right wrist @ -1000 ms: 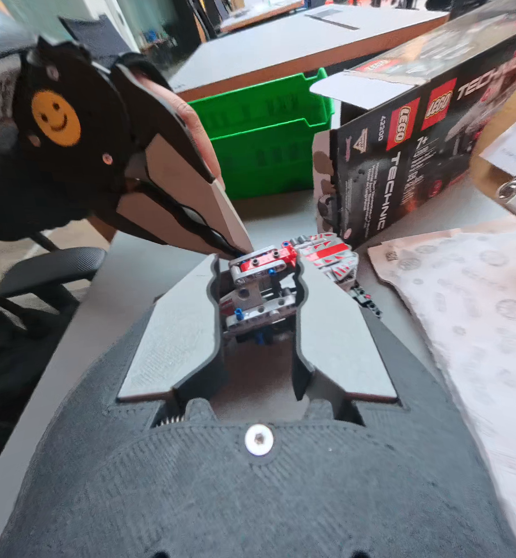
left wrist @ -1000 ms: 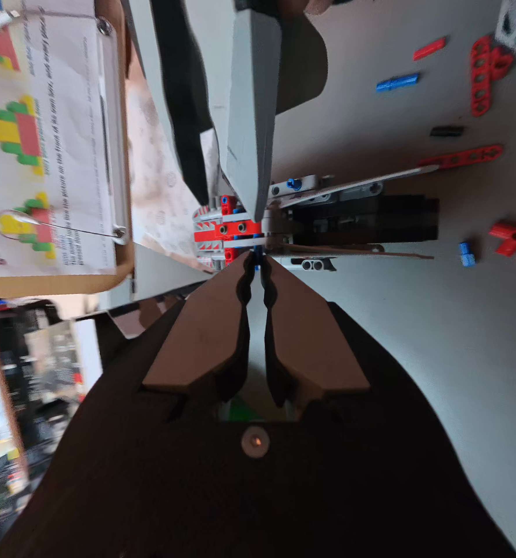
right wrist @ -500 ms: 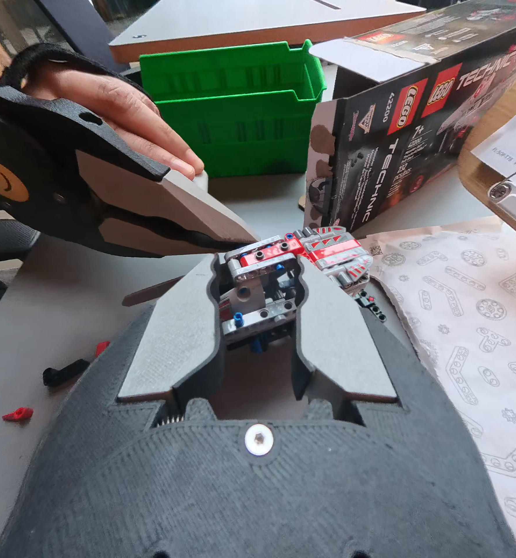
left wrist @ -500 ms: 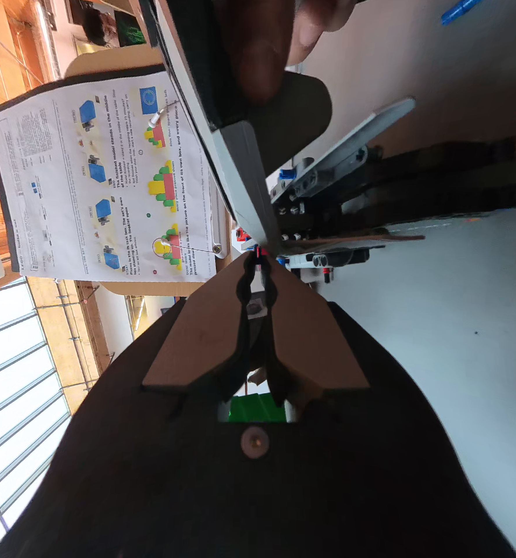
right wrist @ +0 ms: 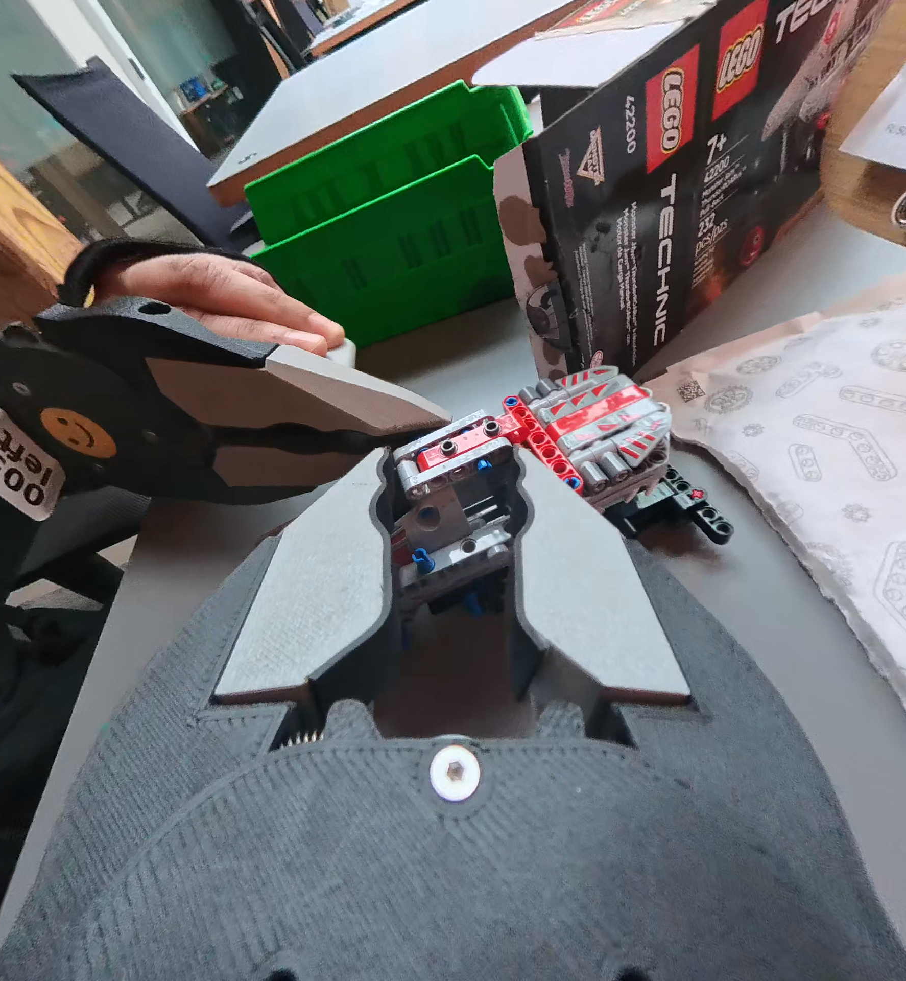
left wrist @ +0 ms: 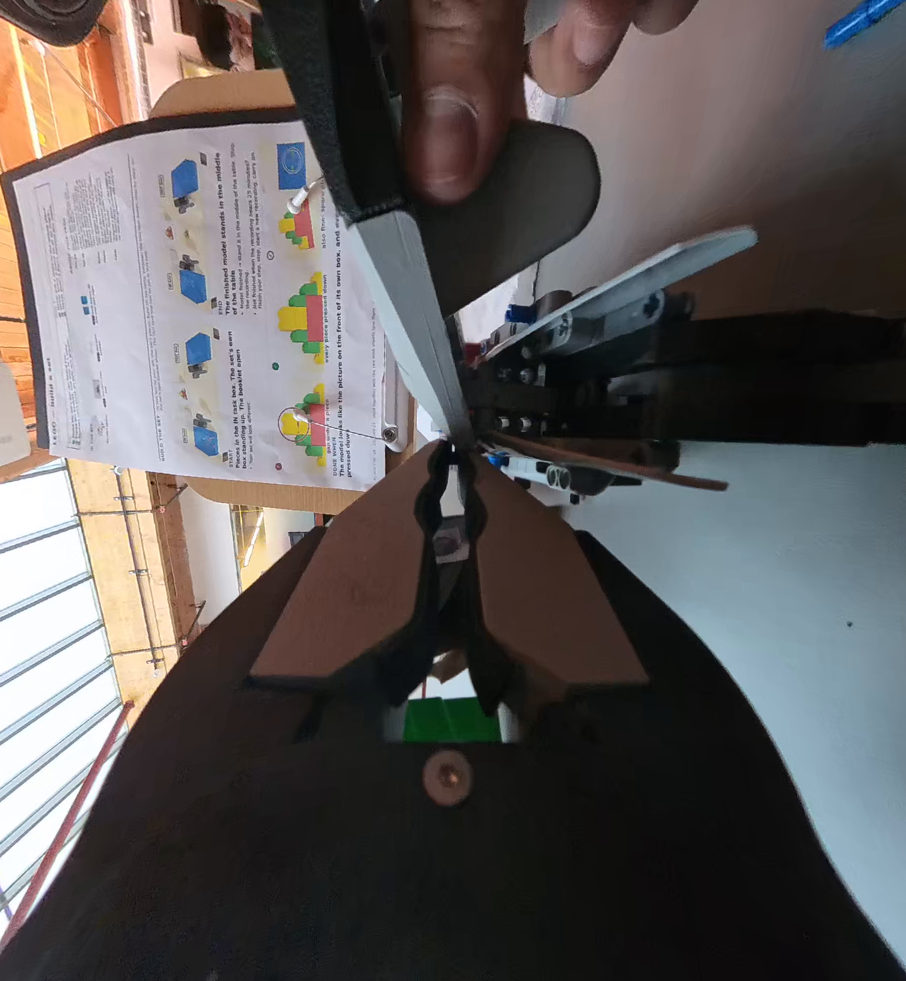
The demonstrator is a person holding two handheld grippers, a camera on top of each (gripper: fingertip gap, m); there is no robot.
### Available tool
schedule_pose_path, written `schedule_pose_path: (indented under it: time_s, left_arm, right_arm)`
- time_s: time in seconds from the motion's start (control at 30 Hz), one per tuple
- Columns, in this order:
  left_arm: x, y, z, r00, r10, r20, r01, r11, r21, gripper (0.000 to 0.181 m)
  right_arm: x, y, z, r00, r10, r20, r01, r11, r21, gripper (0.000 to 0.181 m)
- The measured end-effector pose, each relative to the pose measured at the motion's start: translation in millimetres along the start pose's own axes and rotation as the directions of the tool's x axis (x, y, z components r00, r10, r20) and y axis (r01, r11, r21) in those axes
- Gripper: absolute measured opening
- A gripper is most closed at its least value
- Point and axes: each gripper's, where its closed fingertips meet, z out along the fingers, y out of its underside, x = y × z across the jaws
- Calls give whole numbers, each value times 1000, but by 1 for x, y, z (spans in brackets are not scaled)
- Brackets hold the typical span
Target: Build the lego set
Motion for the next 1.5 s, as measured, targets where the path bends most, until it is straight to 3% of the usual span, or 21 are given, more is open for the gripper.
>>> schedule_pose_path:
  time_s: [0.1, 0.2, 0.23, 0.3, 0.6, 0.73, 0.77, 0.83, 0.87, 0.9, 0.97, 1.03, 1.1, 1.23, 1.33, 1.4, 1.43, 1.5]
  left_arm:
    - [0, -1, 0, 1000, 0, 14, 0, 1000, 32, 1]
    - [1, 0, -1, 997, -80, 17, 78, 994, 70, 1]
    - [1, 2, -1, 992, -126, 16, 124, 989, 77, 2]
    - [1, 3, 0, 978, -206, -15, 206, 974, 89, 0]
    - [1, 2, -3, 922, -372, -108, 384, 914, 130, 1]
    - [4, 3, -6, 927, -357, -117, 370, 920, 128, 1]
    - [2, 6, -6, 923, -368, -109, 380, 917, 125, 1]
    - [-16, 50, -8, 914, -407, 9, 406, 914, 15, 0]
    - [-23, 60, -15, 833, -552, -46, 554, 830, 66, 1]
    - [-26, 52, -23, 761, -633, -140, 648, 747, 148, 0]
    - [-18, 33, -21, 838, -532, -120, 546, 822, 165, 2]
    - [-12, 11, -14, 871, -476, -123, 491, 854, 170, 1]
    - [-7, 2, -12, 875, -460, -152, 482, 855, 189, 1]
    - [-6, 3, -16, 904, -415, -97, 426, 874, 234, 2]
    - [-8, 0, -18, 905, -417, -78, 422, 866, 267, 1]
    - [-6, -4, -19, 866, -481, -139, 500, 811, 305, 2]
    - [-5, -5, -19, 818, -538, -205, 575, 757, 309, 2]
    - [-9, -7, -22, 716, -624, -312, 698, 635, 332, 2]
  right_arm:
    - [0, 1, -1, 1000, -28, -3, 28, 1000, -10, 39]
    - [-4, 3, 1, 999, -40, 29, 41, 999, -16, 39]
    - [-6, 3, 1, 998, -32, 47, 32, 999, -12, 31]
    - [-7, 3, 2, 997, -9, 71, 8, 1000, 10, 23]
    - [-9, 2, 0, 998, -55, 40, 54, 998, 13, 21]
    - [-13, 5, 1, 995, -6, 103, 4, 1000, 21, 20]
    - [-14, 5, 0, 994, -11, 107, 8, 1000, 20, 18]
    - [6, 4, -16, 999, 7, 34, -9, 999, 37, 17]
    - [21, 3, -31, 999, 44, -3, -43, 997, 69, 17]
    - [28, 0, -42, 997, 79, 1, -79, 991, 106, 17]
    - [23, -6, -44, 994, 89, 58, -95, 987, 127, 17]
    - [15, -2, -31, 997, 37, 63, -41, 997, 66, 18]
    - [10, 3, -22, 998, 7, 66, -10, 999, 34, 18]
    - [5, 8, -18, 995, 34, 97, -30, 999, -34, 20]
    - [2, 10, -19, 998, -10, 67, 17, 994, -108, 38]
    - [6, 9, -22, 998, -60, 8, 60, 986, -155, 53]
    - [8, 6, -25, 996, -90, -27, 84, 983, -165, 66]
    - [10, -1, -34, 989, -130, -75, 115, 976, -183, 68]
